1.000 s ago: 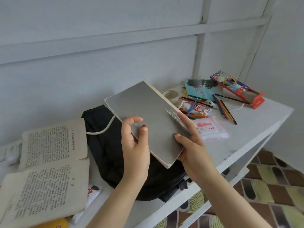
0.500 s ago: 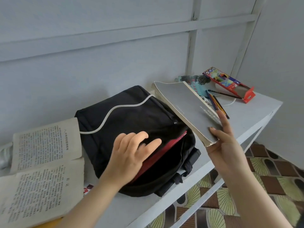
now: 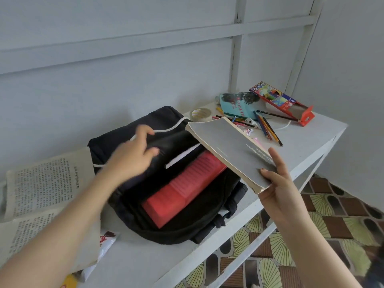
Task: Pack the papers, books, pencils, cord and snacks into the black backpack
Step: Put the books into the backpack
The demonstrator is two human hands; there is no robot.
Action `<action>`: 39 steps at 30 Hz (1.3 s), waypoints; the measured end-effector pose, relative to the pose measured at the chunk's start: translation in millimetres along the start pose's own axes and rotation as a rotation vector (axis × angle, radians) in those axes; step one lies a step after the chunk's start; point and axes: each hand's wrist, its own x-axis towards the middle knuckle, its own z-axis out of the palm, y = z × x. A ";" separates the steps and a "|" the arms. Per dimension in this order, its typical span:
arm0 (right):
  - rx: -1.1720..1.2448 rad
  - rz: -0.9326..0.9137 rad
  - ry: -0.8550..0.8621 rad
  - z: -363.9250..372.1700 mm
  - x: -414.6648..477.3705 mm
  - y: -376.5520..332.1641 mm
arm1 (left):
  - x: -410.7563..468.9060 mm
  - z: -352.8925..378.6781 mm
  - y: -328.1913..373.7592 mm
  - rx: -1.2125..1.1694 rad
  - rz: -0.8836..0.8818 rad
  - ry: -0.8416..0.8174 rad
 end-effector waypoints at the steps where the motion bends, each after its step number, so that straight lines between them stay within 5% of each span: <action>1: -0.001 0.002 0.001 -1.0 -0.5 -0.9 | 9.1 -7.7 -7.4 0.027 -0.038 -0.007; 5: -0.028 0.011 -0.007 -8.0 -0.5 -2.5 | 17.5 0.3 -14.3 0.197 0.007 0.045; 13: -0.157 0.035 -0.041 -27.0 1.7 -4.8 | -3.1 37.7 -24.7 0.402 0.476 0.144; 19: -0.250 0.081 -0.130 -37.3 5.0 -9.3 | -7.5 37.4 -28.4 0.429 0.452 -0.036; 29: -0.440 0.231 -0.320 -15.4 19.3 -13.0 | 20.7 -15.3 -16.4 0.302 0.409 0.071; 39: -0.349 0.223 -0.321 75.2 45.0 43.5 | 20.2 -35.6 9.7 0.329 0.368 0.083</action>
